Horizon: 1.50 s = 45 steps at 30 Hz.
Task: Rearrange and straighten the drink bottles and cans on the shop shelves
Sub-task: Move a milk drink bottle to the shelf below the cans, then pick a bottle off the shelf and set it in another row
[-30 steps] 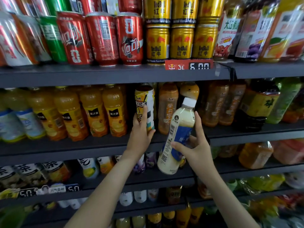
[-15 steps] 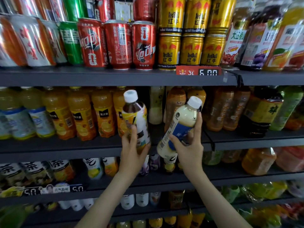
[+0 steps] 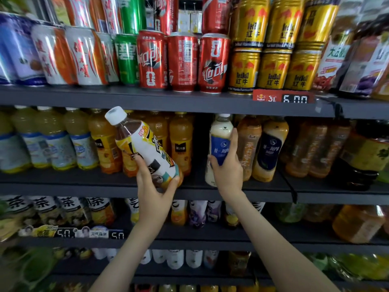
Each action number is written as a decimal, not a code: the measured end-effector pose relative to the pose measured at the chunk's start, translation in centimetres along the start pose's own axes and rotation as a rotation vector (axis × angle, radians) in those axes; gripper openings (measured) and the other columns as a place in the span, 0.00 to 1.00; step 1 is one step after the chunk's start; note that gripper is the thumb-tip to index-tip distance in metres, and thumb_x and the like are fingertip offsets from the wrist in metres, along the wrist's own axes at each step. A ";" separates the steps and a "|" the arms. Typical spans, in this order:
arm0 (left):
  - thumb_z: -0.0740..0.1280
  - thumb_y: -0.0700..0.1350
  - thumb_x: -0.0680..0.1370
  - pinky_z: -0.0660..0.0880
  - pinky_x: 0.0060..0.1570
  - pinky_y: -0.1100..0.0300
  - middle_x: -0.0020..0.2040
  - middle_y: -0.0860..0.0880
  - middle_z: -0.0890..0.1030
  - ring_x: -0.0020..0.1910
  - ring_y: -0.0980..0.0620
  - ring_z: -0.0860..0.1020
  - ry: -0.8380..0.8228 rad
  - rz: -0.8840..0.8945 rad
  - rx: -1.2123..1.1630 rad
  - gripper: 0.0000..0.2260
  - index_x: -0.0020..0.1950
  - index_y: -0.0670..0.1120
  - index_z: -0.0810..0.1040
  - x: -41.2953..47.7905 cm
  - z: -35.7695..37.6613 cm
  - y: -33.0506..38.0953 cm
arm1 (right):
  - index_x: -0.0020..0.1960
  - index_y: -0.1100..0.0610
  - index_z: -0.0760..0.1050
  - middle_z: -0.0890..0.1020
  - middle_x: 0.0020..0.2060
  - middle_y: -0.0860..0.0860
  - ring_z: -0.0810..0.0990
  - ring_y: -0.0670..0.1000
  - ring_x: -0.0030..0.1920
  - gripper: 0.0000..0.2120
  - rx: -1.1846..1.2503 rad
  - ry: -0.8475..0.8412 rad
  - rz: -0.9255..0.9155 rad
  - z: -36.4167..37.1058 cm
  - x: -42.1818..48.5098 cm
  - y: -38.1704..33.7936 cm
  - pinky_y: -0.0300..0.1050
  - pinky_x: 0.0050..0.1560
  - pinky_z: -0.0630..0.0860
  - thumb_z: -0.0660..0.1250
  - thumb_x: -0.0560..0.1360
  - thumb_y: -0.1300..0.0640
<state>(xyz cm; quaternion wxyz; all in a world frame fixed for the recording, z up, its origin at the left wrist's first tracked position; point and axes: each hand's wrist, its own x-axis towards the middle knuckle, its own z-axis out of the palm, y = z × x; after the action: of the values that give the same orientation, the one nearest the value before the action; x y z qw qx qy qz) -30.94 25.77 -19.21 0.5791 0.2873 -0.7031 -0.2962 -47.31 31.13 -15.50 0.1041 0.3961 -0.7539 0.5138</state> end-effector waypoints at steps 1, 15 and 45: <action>0.72 0.40 0.74 0.54 0.57 0.85 0.66 0.70 0.47 0.62 0.85 0.49 -0.010 -0.012 -0.006 0.47 0.72 0.59 0.35 0.0 -0.1 0.2 | 0.76 0.43 0.37 0.77 0.61 0.58 0.80 0.61 0.52 0.44 -0.007 0.001 -0.003 0.1 0.1 0.1 0.53 0.46 0.77 0.68 0.77 0.52; 0.73 0.39 0.73 0.50 0.54 0.88 0.67 0.54 0.54 0.59 0.81 0.51 -0.173 0.010 0.071 0.46 0.74 0.56 0.40 -0.4 3.0 1.1 | 0.79 0.53 0.42 0.68 0.70 0.55 0.69 0.56 0.69 0.45 0.042 -0.135 0.049 -0.1 -0.4 2.4 0.55 0.61 0.74 0.71 0.75 0.56; 0.72 0.47 0.74 0.70 0.55 0.64 0.71 0.51 0.62 0.63 0.65 0.63 -0.495 0.180 0.096 0.49 0.69 0.74 0.34 -3.1 6.0 3.7 | 0.69 0.47 0.67 0.76 0.59 0.43 0.75 0.40 0.60 0.33 0.397 -0.353 0.012 -6.9 -3.8 2.8 0.40 0.58 0.75 0.75 0.68 0.45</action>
<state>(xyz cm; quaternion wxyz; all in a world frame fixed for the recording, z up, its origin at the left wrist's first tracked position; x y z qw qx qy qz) -36.60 31.06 -19.38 0.3991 0.1696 -0.8594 -0.2710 -48.44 39.35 -16.46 -0.1119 0.4877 -0.6471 0.5752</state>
